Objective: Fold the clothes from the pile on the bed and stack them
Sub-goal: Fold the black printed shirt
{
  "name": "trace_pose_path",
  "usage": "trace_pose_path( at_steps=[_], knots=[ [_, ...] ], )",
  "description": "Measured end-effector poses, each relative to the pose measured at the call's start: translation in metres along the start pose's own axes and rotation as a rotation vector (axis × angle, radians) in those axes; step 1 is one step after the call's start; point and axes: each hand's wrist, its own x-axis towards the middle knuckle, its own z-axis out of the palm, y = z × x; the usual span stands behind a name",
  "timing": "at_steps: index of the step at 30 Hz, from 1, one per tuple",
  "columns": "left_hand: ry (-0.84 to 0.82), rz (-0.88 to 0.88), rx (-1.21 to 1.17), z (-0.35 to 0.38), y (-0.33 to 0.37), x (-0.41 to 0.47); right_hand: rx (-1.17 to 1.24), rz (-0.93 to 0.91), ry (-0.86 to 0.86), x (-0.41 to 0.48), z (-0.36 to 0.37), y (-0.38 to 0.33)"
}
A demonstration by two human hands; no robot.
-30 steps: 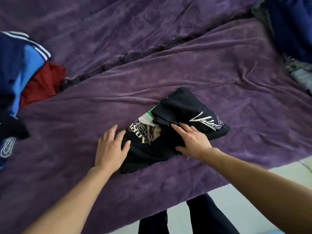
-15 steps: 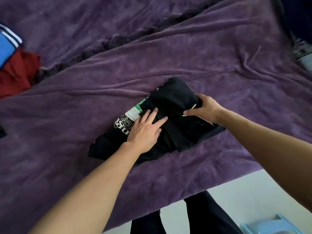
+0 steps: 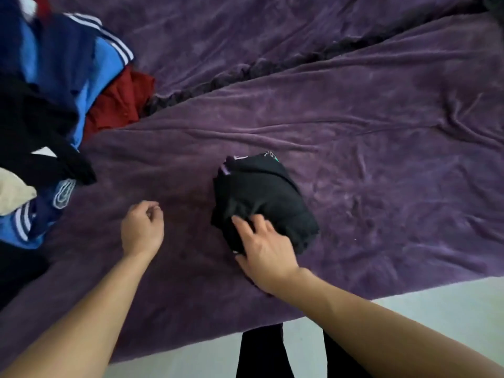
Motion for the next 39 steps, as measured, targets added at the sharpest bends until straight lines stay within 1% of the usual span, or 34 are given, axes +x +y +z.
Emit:
trace_pose_path(
  at_steps=[2, 3, 4, 5, 6, 7, 8, 9, 10, 11, 12, 13, 14, 16, 18, 19, 21, 23, 24, 26, 27, 28, 29, 31, 33, 34, 36, 39],
  knots=[
    [-0.020, -0.009, -0.033, 0.000, -0.009, -0.002, -0.010, -0.041, -0.196, 0.002, 0.029, -0.012],
    [-0.027, -0.004, -0.049, 0.002, -0.009, -0.003, -0.002, -0.076, -0.241, 0.004, 0.037, -0.013],
    [-0.031, 0.013, -0.059, 0.004, -0.005, -0.004, 0.041, -0.123, -0.233, 0.003, 0.039, -0.011],
    [-0.028, 0.058, -0.065, 0.007, 0.002, -0.006, 0.122, -0.178, -0.166, 0.001, 0.036, -0.007],
    [-0.017, 0.138, -0.068, 0.011, 0.012, -0.008, 0.200, -0.229, -0.042, -0.001, 0.030, 0.001],
    [-0.001, 0.245, -0.068, 0.016, 0.023, -0.012, 0.231, -0.259, 0.137, -0.002, 0.022, 0.012],
    [0.013, 0.362, -0.062, 0.020, 0.036, -0.016, 0.212, -0.262, 0.337, -0.002, 0.014, 0.026],
    [0.026, 0.480, -0.052, 0.026, 0.050, -0.021, 0.153, -0.229, 0.488, -0.002, 0.008, 0.042],
    [0.034, 0.596, -0.038, 0.032, 0.064, -0.025, 0.073, -0.157, 0.558, -0.001, 0.003, 0.056],
    [0.026, 0.704, -0.010, 0.039, 0.077, -0.027, -0.007, -0.062, 0.554, 0.001, 0.001, 0.067],
    [-0.009, 0.788, 0.037, 0.048, 0.087, -0.027, -0.060, 0.024, 0.507, 0.003, 0.004, 0.074],
    [-0.075, 0.838, 0.107, 0.057, 0.093, -0.025, -0.078, 0.088, 0.444, 0.004, 0.012, 0.078],
    [-0.158, 0.850, 0.199, 0.068, 0.093, -0.021, -0.068, 0.135, 0.369, 0.004, 0.024, 0.079],
    [-0.308, 0.785, 0.390, 0.091, 0.077, -0.012, -0.030, 0.225, 0.213, -0.001, 0.057, 0.079],
    [-0.380, 0.711, 0.500, 0.111, 0.054, -0.009, -0.017, 0.310, 0.093, -0.007, 0.089, 0.081],
    [-0.396, 0.697, 0.522, 0.117, 0.047, -0.009, -0.014, 0.341, 0.064, -0.008, 0.101, 0.083],
    [-0.419, 0.698, 0.543, 0.122, 0.046, -0.008, 0.008, 0.361, 0.066, -0.008, 0.111, 0.090],
    [-0.424, 0.716, 0.509, 0.116, 0.058, -0.001, 0.102, 0.329, 0.087, -0.006, 0.104, 0.097],
    [-0.399, 0.758, 0.463, 0.110, 0.066, 0.004, 0.195, 0.339, 0.104, -0.007, 0.098, 0.100],
    [-0.347, 0.930, 0.358, 0.099, 0.092, 0.014, 0.444, 0.449, 0.177, -0.008, 0.084, 0.107],
    [-0.379, 1.020, 0.338, 0.096, 0.109, 0.020, 0.528, 0.511, 0.195, -0.007, 0.078, 0.108],
    [-0.465, 1.079, 0.355, 0.096, 0.126, 0.027, 0.557, 0.552, 0.184, -0.004, 0.074, 0.106],
    [-0.589, 1.089, 0.416, 0.097, 0.143, 0.032, 0.564, 0.575, 0.149, -0.001, 0.072, 0.102],
    [-0.835, 1.001, 0.601, 0.101, 0.172, 0.038, 0.639, 0.608, 0.086, 0.006, 0.070, 0.095],
    [-0.976, 0.886, 0.765, 0.102, 0.189, 0.035, 0.729, 0.650, 0.025, 0.009, 0.064, 0.091],
    [-1.015, 0.853, 0.811, 0.100, 0.193, 0.030, 0.734, 0.644, -0.005, 0.007, 0.060, 0.090],
    [-1.048, 0.854, 0.843, 0.093, 0.199, 0.015, 0.684, 0.604, -0.033, -0.004, 0.049, 0.089],
    [-1.026, 0.892, 0.818, 0.073, 0.214, -0.011, 0.578, 0.534, 0.008, -0.035, 0.027, 0.094]
  ],
)
